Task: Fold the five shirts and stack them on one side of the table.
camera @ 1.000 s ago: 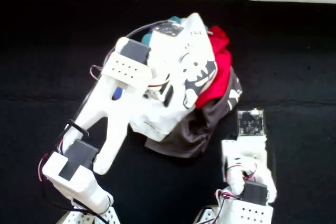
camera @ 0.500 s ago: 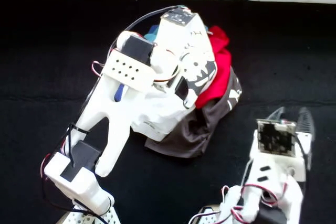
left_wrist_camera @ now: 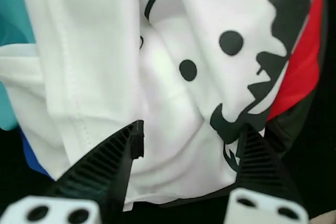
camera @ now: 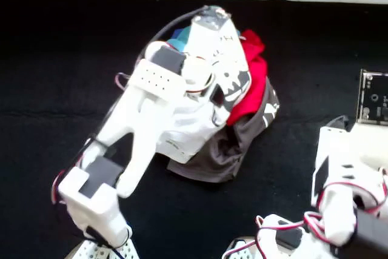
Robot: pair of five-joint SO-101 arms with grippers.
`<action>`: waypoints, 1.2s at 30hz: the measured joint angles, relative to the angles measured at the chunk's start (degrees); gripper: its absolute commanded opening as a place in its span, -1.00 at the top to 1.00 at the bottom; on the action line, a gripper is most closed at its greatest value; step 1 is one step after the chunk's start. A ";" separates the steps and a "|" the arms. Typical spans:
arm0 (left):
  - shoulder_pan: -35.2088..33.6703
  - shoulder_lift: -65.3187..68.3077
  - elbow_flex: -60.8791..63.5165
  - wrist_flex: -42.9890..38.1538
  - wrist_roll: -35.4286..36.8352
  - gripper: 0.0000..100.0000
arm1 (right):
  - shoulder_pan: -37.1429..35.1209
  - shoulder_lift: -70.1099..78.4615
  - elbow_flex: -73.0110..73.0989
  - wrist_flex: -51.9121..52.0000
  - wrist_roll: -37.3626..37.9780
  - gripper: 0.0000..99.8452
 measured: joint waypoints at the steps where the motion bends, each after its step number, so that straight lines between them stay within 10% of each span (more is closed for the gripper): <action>1: -0.44 2.46 0.00 -0.53 -0.26 0.43 | -0.44 0.18 -0.97 1.05 0.00 0.69; 8: -6.51 18.55 -5.80 2.02 -8.44 1.00 | -0.35 0.44 -2.64 2.64 0.00 0.69; 29: -65.32 24.35 -48.97 23.82 -10.11 0.98 | 0.44 -2.81 15.03 0.88 -0.35 0.69; 36: -69.80 21.71 -59.78 25.76 -10.11 0.79 | 0.62 -2.64 23.12 -3.87 -0.35 0.69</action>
